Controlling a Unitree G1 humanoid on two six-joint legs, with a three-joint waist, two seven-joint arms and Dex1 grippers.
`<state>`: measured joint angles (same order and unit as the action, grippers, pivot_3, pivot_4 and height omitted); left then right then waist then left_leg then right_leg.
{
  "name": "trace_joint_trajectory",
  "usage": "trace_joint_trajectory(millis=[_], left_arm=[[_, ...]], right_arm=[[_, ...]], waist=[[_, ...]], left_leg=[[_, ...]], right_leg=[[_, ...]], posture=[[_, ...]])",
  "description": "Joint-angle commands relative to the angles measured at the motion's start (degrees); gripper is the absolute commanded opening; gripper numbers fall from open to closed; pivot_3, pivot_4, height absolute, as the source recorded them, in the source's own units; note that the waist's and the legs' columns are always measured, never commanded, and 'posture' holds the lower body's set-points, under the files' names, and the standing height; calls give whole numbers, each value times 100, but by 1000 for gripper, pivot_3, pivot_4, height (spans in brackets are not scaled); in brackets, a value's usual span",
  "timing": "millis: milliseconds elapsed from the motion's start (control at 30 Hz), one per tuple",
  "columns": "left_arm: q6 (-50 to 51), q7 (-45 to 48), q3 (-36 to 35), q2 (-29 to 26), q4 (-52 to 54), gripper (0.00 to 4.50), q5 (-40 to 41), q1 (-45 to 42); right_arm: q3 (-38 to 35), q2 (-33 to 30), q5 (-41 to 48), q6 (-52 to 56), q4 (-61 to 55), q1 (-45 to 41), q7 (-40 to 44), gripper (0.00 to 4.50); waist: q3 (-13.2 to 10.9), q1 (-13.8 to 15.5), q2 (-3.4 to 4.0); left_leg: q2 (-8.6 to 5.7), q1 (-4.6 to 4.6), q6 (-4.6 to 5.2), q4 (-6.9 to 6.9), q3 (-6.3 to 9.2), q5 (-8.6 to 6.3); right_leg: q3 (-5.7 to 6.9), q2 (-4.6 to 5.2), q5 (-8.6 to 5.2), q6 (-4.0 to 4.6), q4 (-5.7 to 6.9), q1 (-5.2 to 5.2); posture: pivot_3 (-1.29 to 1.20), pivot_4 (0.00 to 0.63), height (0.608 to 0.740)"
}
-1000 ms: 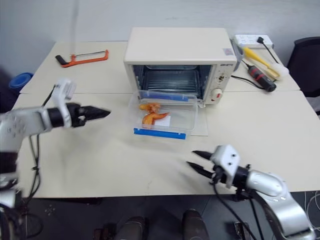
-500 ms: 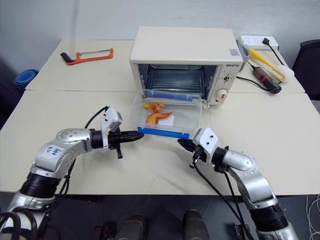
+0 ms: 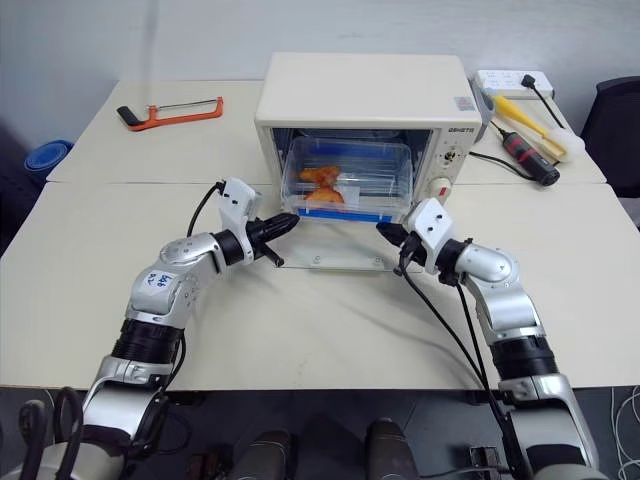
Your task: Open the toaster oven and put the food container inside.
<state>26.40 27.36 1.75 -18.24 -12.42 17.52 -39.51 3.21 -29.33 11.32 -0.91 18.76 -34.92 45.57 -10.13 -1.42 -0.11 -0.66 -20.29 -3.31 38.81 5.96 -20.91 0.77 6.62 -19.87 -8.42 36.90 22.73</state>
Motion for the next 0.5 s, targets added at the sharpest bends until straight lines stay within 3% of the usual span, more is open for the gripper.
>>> trace_joint_trajectory(millis=[33,367,500], left_arm=[[-401,-204,-320,310,-357,32,39,-384],[-913,-663,-553,822,-1474,32,-215,-979],[-424,5,-350,572,-851,32,-34,-650]], right_arm=[[-201,135,-93,-399,343,-305,-204,0],[-330,572,-220,-712,1241,-1070,-672,0],[-441,297,216,-52,574,-717,-121,0]], waist=[[0,-18,0],[0,-21,0],[0,-30,0]], left_leg=[[0,-1,0,0,0,0],[-1,-4,0,3,1,0],[-1,-6,0,3,3,0]], right_leg=[[0,0,0,0,0,0],[2,4,0,-1,2,5],[4,4,1,-1,2,6]], posture=[[0,150,740],[0,150,740],[0,150,740]])
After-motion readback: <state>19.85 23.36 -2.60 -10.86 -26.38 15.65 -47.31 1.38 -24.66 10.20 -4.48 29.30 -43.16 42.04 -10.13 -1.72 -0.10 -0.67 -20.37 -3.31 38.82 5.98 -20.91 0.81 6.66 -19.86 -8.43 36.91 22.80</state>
